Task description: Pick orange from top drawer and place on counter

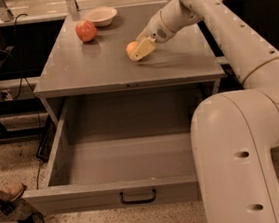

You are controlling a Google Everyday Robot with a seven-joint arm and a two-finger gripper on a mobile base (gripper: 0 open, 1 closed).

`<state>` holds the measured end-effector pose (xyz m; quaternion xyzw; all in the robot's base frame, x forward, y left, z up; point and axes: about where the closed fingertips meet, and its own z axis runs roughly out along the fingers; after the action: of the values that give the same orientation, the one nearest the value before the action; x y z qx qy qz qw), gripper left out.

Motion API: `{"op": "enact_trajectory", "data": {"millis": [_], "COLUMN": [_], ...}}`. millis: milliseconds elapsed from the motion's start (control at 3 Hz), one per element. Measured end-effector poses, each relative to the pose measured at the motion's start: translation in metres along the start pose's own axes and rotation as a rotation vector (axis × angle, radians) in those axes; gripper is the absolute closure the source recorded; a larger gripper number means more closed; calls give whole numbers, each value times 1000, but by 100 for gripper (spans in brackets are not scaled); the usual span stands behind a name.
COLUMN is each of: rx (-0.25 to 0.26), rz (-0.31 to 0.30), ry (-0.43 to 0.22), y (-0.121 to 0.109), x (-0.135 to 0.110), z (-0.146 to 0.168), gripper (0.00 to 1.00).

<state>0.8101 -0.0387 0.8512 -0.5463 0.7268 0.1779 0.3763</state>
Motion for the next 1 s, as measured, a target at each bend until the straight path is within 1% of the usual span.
{"op": "enact_trajectory", "data": {"millis": [333,667,1000], "rx": [15,88,173], "rz": [5,37,87], "ry": [0,-16,-47], "y": [-2,-8,-5], "x": [4,15,35], "z": [-10,-48,-93], "gripper": [0,0,0]}}
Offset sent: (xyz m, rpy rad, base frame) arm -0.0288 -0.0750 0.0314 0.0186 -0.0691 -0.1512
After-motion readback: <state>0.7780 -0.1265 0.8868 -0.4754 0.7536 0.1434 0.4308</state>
